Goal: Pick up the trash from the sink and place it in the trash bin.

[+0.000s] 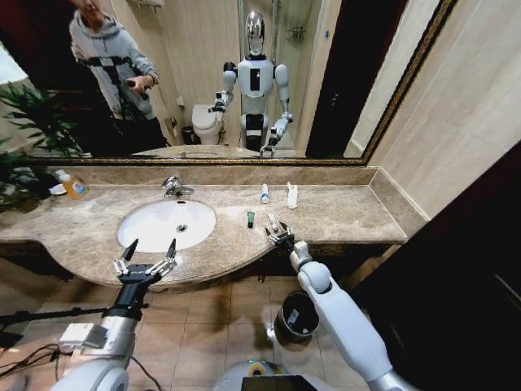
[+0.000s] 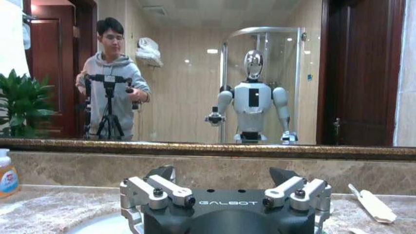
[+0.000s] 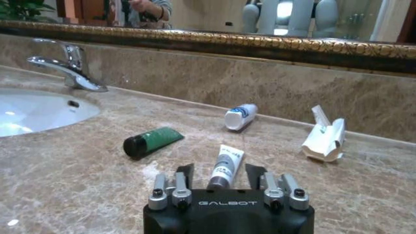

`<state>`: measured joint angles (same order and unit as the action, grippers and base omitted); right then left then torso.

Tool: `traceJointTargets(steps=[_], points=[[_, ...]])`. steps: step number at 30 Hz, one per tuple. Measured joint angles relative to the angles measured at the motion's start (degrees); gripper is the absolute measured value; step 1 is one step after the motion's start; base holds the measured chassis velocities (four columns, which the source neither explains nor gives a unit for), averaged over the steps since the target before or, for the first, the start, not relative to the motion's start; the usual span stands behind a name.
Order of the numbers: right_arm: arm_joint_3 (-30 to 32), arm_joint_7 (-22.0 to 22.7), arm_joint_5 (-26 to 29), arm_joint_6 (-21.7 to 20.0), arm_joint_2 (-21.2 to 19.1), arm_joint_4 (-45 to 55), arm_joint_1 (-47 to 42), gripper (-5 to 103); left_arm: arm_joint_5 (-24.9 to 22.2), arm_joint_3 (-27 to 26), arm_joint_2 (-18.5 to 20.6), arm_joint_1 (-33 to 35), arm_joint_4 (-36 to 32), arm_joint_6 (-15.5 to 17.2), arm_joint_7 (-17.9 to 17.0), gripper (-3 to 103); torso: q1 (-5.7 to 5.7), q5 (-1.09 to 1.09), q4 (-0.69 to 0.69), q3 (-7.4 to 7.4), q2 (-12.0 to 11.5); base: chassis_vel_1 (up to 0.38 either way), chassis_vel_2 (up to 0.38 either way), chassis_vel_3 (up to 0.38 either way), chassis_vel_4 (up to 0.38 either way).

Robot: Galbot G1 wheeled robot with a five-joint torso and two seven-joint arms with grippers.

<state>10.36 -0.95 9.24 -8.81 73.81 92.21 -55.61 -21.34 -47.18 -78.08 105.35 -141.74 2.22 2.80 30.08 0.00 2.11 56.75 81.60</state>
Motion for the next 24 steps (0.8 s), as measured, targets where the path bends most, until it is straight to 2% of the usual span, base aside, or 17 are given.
traceJointTargets(steps=[2,3,6,8,10,21,24], points=[[0.05,0.04,-0.06,-0.01,-0.16,-0.01,-0.18,44,0.00,0.00,0.00,0.00,0.00,0.00,0.00,100,0.00,0.00,0.00,0.00,0.00,0.000,0.000,0.000,0.000],[0.05,0.04,-0.06,-0.01,-0.16,-0.01,-0.18,44,0.00,0.00,0.00,0.00,0.00,0.00,0.00,100,0.00,0.00,0.00,0.00,0.00,0.000,0.000,0.000,0.000],[0.41,0.01,-0.50,-0.01,-0.20,-0.01,-0.70,28,0.00,0.00,0.00,0.00,0.00,0.00,0.00,100,0.00,0.00,0.00,0.00,0.00,0.000,0.000,0.000,0.000],[0.51,-0.02,-0.56,-0.01,-0.19,-0.01,-0.78,28,0.00,0.00,0.00,0.00,0.00,0.00,0.00,100,0.00,0.00,0.00,0.00,0.00,0.000,0.000,0.000,0.000],[0.77,-0.10,-0.62,0.07,-0.17,-0.01,-0.95,18,0.00,0.00,0.00,0.00,0.00,0.00,0.00,100,0.00,0.00,0.00,0.00,0.00,0.000,0.000,0.000,0.000],[2.46,-0.04,0.08,0.15,-0.75,2.26,-2.34,18,0.00,0.00,0.00,0.00,0.00,0.00,0.00,100,0.00,0.00,0.00,0.00,0.00,0.000,0.000,0.000,0.000],[5.29,-0.04,1.10,0.00,-1.98,7.03,-5.31,18,0.00,0.00,0.00,0.00,0.00,0.00,0.00,100,0.00,0.01,0.01,0.00,0.00,0.000,0.000,0.000,0.000]])
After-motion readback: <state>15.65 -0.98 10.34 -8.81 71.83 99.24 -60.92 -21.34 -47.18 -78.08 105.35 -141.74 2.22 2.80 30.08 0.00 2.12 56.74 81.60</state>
